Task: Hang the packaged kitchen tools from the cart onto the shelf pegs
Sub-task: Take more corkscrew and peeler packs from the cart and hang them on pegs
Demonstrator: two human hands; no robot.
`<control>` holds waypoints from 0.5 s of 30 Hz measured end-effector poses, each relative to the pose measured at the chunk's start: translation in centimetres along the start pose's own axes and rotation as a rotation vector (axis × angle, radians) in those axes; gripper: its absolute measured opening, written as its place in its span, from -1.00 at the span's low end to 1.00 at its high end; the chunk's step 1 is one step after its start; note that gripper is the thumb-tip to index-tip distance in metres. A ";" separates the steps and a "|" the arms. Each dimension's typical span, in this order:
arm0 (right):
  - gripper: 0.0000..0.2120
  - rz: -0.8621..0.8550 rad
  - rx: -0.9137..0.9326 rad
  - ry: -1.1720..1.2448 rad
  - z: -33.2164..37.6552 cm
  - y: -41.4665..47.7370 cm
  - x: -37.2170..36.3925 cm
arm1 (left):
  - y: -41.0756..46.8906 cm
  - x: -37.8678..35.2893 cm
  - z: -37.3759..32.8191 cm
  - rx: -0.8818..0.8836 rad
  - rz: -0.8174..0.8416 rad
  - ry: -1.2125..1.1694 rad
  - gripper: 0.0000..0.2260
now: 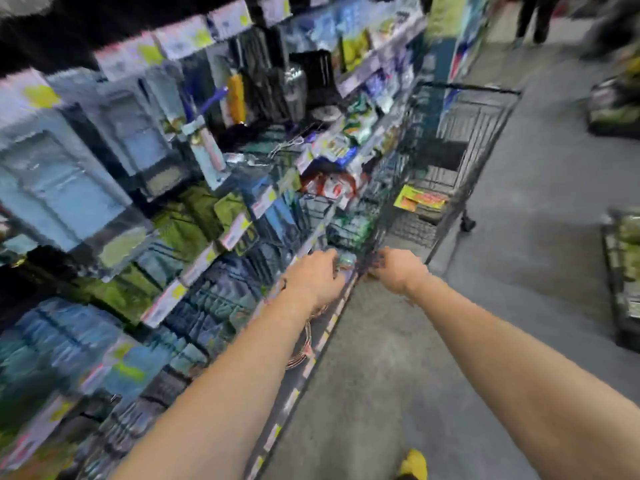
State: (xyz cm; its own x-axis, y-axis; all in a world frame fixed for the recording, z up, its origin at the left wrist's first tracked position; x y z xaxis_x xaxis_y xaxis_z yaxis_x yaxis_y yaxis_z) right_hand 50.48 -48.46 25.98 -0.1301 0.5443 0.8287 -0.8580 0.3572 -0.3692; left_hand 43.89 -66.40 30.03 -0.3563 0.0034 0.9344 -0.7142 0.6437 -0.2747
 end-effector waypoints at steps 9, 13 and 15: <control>-0.56 -0.053 -0.116 0.080 -11.9 9.7 12.7 | 18.7 4.0 -11.9 -0.090 0.028 0.225 -0.64; -0.54 -0.038 -0.163 0.078 -16.1 14.4 16.0 | 25.9 4.4 -14.6 -0.097 0.058 0.247 -0.58; -0.52 -0.032 -0.176 0.081 -17.9 17.4 17.5 | 30.0 4.5 -15.7 -0.087 0.067 0.238 -0.57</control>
State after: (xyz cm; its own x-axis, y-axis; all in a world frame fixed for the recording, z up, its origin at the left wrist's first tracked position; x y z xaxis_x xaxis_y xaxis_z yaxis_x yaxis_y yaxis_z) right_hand 42.18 -19.12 26.47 -0.0581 0.5871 0.8074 -0.7600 0.4984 -0.4172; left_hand 30.28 -35.08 29.57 -0.2422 0.2212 0.9447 -0.6355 0.6996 -0.3268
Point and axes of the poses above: each hand's wrist, its own y-axis towards the middle knuckle, its own x-axis out of the back of the hand, z = x × y, the point moved 2 cm from there along y, towards the middle knuckle, and after that the axes turned 7 degrees about z, right-handed, at the moved point
